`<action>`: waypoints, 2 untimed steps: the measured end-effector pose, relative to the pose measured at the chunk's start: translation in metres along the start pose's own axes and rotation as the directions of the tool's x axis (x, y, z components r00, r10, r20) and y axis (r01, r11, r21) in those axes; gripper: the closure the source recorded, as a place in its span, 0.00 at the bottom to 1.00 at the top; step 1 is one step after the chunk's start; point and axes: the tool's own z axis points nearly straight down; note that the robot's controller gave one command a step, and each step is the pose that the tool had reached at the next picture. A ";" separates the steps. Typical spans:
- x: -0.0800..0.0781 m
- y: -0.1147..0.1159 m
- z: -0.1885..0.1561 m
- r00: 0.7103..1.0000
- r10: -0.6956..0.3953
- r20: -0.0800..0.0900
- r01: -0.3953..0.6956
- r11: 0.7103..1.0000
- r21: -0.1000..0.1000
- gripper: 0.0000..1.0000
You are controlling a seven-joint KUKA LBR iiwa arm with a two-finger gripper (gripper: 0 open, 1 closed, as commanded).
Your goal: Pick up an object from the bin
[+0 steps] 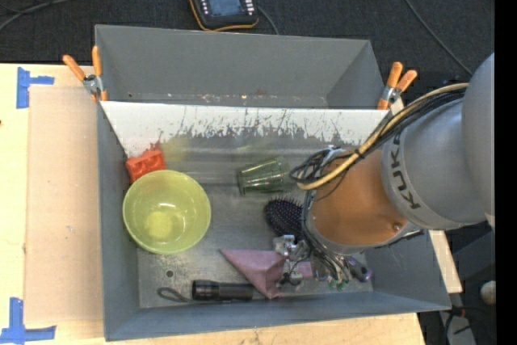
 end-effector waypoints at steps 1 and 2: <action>-0.001 0.006 -0.005 1.000 -0.011 0.021 0.011 1.000 0.000 0.00; 0.003 0.006 -0.003 1.000 -0.009 0.006 0.009 1.000 0.001 1.00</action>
Offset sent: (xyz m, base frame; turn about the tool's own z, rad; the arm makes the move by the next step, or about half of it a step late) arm 0.0000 0.0000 0.0000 0.0000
